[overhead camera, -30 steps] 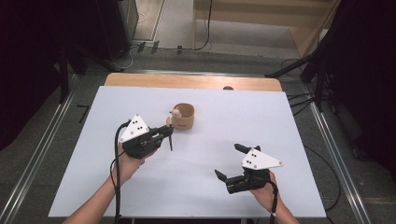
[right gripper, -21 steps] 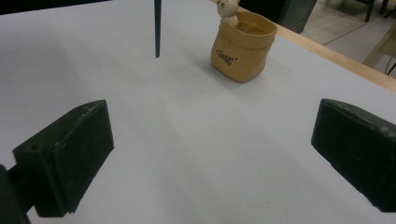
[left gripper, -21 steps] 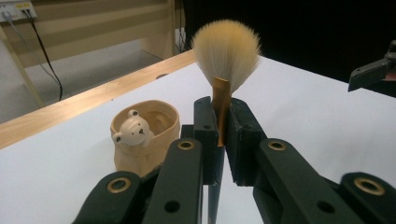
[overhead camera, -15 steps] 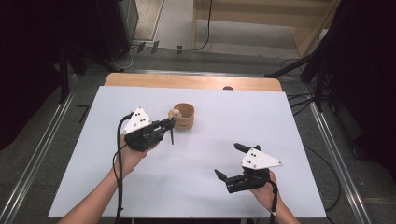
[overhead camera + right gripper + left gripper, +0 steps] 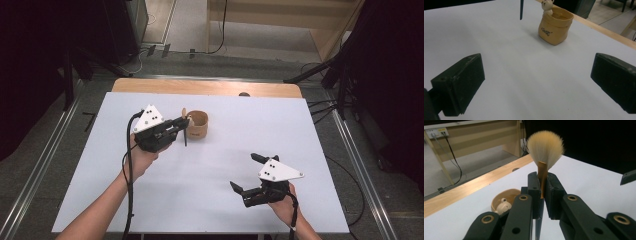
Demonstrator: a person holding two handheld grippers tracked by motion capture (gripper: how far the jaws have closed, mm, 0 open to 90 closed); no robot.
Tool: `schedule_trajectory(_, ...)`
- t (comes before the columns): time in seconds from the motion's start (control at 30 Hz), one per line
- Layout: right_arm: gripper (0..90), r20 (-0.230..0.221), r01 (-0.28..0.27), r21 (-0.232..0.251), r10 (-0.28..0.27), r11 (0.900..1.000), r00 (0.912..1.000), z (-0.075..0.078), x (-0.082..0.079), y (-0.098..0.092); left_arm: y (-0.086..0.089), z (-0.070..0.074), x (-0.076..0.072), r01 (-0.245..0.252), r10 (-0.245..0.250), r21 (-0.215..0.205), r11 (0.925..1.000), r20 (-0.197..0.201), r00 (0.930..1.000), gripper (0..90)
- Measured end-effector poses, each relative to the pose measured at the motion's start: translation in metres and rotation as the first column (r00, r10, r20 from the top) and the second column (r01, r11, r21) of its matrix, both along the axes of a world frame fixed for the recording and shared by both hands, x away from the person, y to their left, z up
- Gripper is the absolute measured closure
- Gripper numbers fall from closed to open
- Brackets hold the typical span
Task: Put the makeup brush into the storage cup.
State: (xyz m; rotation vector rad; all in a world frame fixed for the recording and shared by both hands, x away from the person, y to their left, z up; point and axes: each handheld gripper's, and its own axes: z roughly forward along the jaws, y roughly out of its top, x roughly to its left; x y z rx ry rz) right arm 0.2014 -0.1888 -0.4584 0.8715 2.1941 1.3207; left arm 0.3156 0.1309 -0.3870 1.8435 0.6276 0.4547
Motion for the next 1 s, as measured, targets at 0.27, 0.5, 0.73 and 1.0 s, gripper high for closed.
schedule_trajectory(0.27,0.0,-0.004,-0.001,-0.002,0.001,1.0,1.0,0.0,0.0,0.0,-0.003,0.009,0.006,-0.01,0.01,0.001,0.9999,0.013,0.9999,84.0)
schedule_trajectory(0.5,0.0,-0.007,0.002,-0.003,-0.002,1.0,1.0,0.001,0.0,-0.001,-0.006,0.015,0.013,-0.025,0.025,-0.005,0.9997,0.021,0.9995,84.0)
schedule_trajectory(0.73,0.0,-0.012,0.003,-0.005,-0.003,1.0,0.9999,0.0,0.001,-0.002,-0.007,0.017,0.02,-0.037,0.037,-0.007,0.9993,0.02,0.9991,84.0)
schedule_trajectory(1.0,0.0,-0.014,0.006,-0.01,-0.006,1.0,0.9999,-0.001,0.002,-0.002,-0.013,0.02,0.029,-0.049,0.049,-0.008,0.9988,0.023,0.9985,84.0)
